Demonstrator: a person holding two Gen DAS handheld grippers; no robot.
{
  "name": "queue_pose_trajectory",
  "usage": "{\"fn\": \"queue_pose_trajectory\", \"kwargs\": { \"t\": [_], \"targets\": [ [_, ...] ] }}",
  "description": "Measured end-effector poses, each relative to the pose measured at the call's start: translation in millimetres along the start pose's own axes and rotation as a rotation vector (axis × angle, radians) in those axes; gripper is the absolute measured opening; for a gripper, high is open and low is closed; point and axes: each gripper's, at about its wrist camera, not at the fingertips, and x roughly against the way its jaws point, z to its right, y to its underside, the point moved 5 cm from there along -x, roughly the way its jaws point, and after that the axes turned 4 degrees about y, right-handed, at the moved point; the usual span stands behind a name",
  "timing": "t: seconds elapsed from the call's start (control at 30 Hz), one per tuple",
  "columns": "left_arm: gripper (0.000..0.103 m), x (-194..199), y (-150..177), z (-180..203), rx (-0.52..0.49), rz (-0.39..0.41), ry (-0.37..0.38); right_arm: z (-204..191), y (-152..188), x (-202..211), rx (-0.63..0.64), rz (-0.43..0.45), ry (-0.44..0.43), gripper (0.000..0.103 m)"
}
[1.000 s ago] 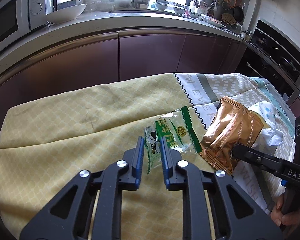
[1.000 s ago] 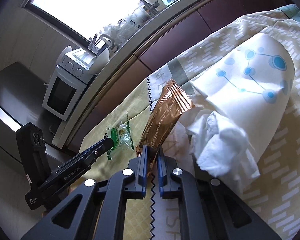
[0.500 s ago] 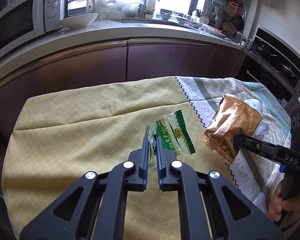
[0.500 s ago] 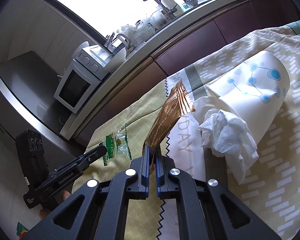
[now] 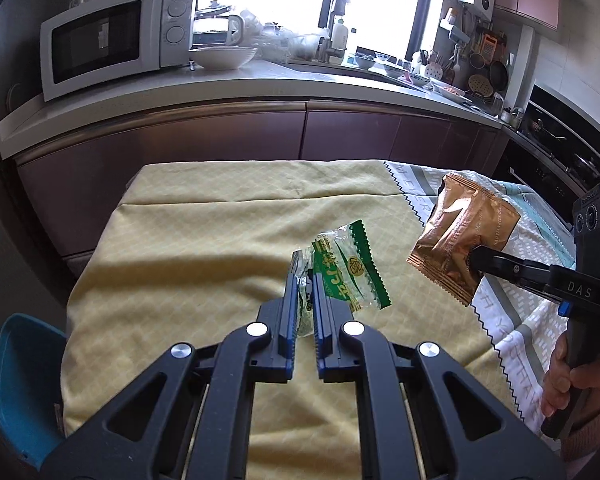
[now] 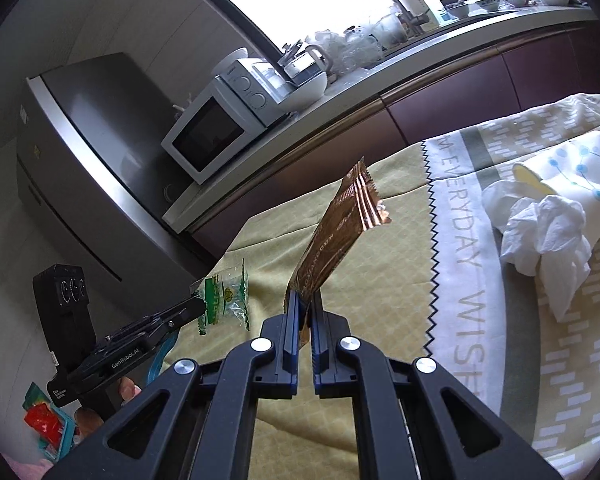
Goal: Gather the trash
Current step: 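Lift the green wrapper with the left tool while the right tool lifts the copper wrapper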
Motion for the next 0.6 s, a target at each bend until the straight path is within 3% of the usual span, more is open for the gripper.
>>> {"fn": "queue_pose_trajectory", "kwargs": {
  "t": [0.6],
  "targets": [
    [0.008, 100, 68, -70, 0.123, 0.08, -0.111, -96, 45, -28, 0.183, -0.141, -0.156, 0.004]
  ]
}}
